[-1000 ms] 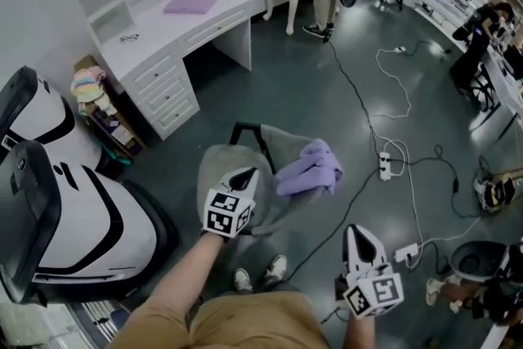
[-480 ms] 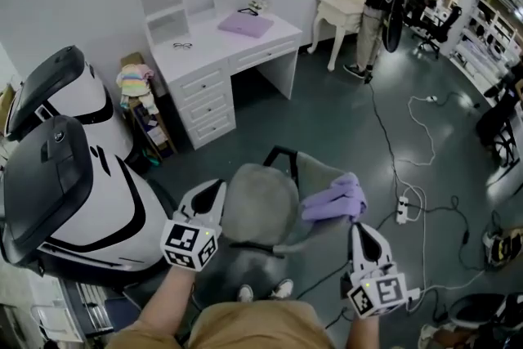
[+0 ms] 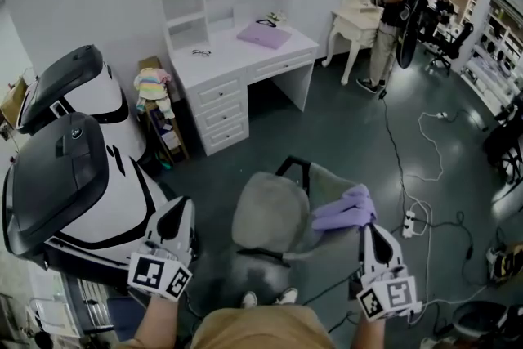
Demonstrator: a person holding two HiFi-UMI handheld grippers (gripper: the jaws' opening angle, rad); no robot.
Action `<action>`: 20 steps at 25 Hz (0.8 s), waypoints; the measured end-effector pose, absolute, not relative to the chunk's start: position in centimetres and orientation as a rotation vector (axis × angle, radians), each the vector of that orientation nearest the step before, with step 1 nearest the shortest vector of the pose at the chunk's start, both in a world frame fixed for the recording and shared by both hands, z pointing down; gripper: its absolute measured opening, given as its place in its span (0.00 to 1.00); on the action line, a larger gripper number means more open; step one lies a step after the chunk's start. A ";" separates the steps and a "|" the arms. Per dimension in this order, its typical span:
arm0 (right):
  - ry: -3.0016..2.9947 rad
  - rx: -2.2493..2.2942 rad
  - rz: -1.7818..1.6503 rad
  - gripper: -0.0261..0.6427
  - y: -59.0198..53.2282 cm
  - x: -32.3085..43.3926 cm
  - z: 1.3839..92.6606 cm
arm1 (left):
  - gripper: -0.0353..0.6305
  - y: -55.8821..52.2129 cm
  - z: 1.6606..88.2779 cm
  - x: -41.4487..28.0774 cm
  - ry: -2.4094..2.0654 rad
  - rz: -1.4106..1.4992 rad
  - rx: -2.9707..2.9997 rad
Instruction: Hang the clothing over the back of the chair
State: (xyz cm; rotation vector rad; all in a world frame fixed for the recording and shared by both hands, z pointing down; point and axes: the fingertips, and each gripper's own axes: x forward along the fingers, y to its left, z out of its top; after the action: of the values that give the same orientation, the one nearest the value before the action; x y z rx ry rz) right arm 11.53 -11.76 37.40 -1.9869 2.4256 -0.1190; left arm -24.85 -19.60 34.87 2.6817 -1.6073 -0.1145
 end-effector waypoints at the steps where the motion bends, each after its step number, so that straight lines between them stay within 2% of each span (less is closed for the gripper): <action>1: 2.426 -1.988 -0.108 0.04 -11.7 11.3 37.1 | 0.06 -19.0 34.6 -25.5 -1.623 -0.122 2.680; 9: 2.429 -2.010 -0.123 0.04 -10.1 10.5 37.5 | 0.06 -15.9 35.6 -28.7 -1.697 -0.130 2.612; 20: 2.451 -1.972 -0.048 0.04 -9.3 10.0 35.8 | 0.06 -14.0 35.1 -28.3 -1.702 -0.190 2.598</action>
State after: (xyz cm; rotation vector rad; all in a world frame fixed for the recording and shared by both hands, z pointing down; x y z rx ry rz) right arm 10.04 -9.29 35.77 -1.9720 2.4512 -0.0485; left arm -28.33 -13.96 35.08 2.5984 -1.7025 -0.1902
